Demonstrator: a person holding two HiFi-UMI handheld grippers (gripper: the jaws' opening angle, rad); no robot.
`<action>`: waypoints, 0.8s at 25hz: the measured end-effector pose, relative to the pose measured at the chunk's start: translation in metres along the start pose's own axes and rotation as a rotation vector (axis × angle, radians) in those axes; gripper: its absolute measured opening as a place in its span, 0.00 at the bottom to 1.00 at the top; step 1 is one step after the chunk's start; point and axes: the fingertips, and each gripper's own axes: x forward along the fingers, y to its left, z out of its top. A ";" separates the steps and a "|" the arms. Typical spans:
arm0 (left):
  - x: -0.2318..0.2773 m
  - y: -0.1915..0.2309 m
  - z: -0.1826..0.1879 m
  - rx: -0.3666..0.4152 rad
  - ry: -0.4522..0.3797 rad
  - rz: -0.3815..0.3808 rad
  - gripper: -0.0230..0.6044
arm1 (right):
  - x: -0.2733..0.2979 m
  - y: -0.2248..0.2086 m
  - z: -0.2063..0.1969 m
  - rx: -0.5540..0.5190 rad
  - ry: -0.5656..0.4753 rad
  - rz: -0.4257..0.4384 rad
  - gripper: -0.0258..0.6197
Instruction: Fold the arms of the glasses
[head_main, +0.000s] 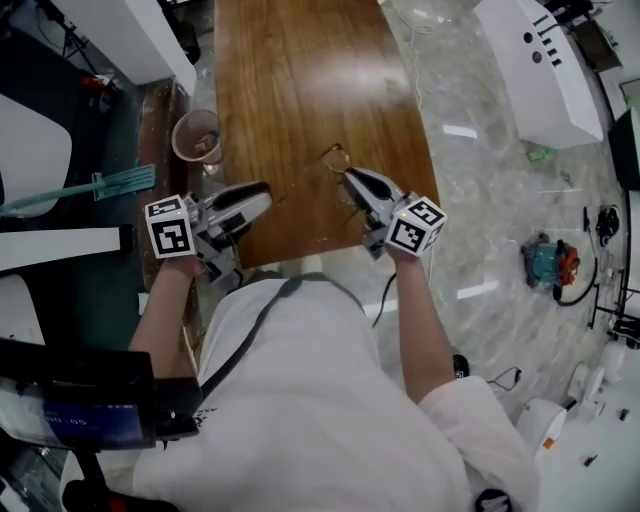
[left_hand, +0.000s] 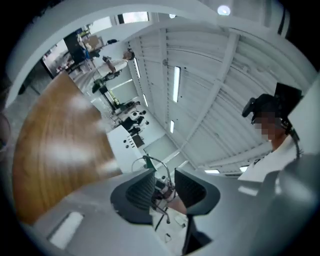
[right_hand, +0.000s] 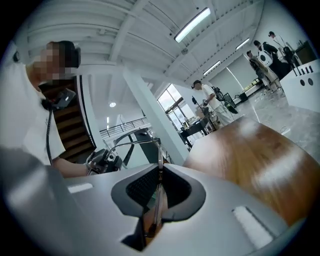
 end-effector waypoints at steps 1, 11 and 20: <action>0.006 -0.013 -0.003 -0.006 0.023 -0.049 0.22 | -0.005 0.005 0.003 0.004 -0.008 0.018 0.09; 0.033 -0.063 -0.035 -0.021 0.237 -0.288 0.10 | -0.018 0.025 0.012 0.044 -0.059 0.129 0.09; 0.051 -0.030 -0.069 0.153 0.345 -0.138 0.07 | 0.006 0.039 0.021 0.268 -0.172 0.127 0.09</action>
